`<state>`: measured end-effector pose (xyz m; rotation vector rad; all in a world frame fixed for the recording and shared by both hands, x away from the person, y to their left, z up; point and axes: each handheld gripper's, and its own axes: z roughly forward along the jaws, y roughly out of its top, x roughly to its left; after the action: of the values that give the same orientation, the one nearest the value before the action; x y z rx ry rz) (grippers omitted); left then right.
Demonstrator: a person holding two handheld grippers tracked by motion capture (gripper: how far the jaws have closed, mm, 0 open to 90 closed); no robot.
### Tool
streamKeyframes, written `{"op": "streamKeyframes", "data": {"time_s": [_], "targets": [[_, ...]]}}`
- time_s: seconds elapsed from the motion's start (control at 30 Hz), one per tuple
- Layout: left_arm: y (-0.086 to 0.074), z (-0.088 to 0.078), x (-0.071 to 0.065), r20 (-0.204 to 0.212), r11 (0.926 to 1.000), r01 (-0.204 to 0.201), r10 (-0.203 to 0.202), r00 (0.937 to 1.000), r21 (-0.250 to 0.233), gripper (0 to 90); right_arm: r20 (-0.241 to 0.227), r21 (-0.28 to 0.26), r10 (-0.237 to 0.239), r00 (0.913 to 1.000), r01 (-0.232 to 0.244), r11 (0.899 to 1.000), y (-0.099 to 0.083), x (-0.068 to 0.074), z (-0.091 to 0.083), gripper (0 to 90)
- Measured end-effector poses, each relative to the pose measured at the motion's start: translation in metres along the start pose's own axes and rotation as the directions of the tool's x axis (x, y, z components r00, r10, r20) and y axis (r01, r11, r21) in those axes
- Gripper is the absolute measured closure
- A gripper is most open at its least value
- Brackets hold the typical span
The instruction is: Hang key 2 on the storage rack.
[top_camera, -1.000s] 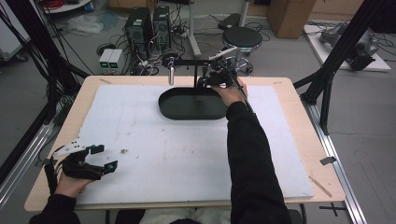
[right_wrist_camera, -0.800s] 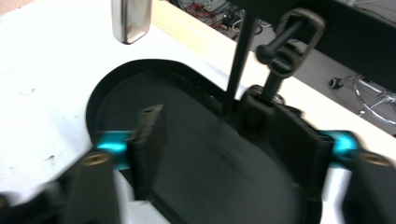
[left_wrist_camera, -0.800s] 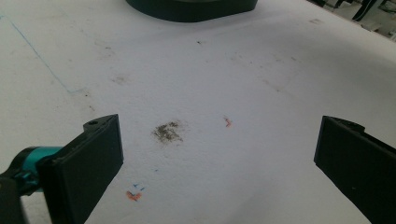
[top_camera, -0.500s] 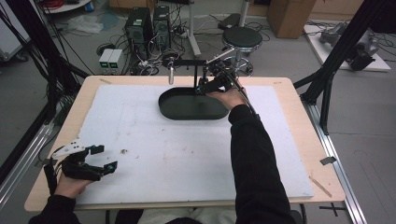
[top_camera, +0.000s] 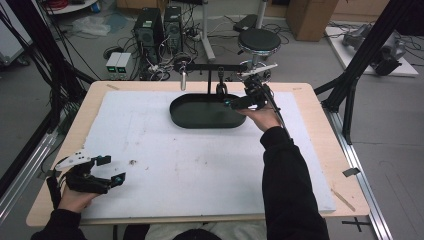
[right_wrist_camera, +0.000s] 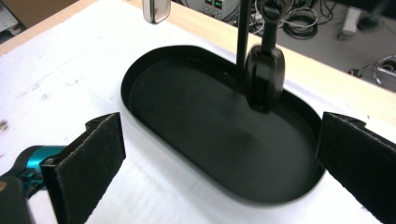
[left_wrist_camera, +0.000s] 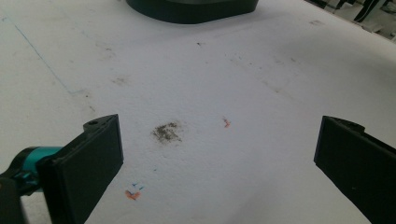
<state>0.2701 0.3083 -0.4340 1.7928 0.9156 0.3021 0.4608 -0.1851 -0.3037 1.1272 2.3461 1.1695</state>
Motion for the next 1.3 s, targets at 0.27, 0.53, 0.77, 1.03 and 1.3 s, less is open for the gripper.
{"op": "streamKeyframes", "data": {"time_s": [0.27, 0.53, 0.77, 1.03, 1.3], "targets": [[0.0, 0.0, 0.0, 0.0, 1.0, 0.007, -0.007, 1.0, -0.003, 1.8, 0.027, -0.017, 0.021, 0.9994, -0.02, 1.0, -0.011, -0.007, -0.023, 0.7], [0.0, -0.001, 0.0, -0.001, 1.0, 0.007, -0.007, 1.0, -0.004, 1.7, 0.027, -0.029, 0.026, 0.9993, -0.025, 0.999, -0.027, -0.016, -0.042, 0.8], [-0.001, 0.001, 0.0, -0.005, 1.0, 0.006, -0.006, 1.0, 0.006, 1.7, 0.032, -0.032, 0.022, 0.9992, -0.021, 0.999, -0.045, -0.018, -0.051, 0.9], [-0.001, 0.001, 0.0, -0.007, 0.9999, 0.007, -0.007, 1.0, 0.013, 1.8, 0.042, -0.022, 0.023, 0.9989, -0.022, 1.0, -0.071, -0.021, -0.057, 0.9], [-0.001, 0.002, 0.001, -0.008, 0.9999, 0.004, -0.004, 1.0, 0.015, 1.7, 0.043, -0.016, 0.038, 0.9983, -0.038, 0.999, -0.101, -0.024, -0.059, 0.8]]}}
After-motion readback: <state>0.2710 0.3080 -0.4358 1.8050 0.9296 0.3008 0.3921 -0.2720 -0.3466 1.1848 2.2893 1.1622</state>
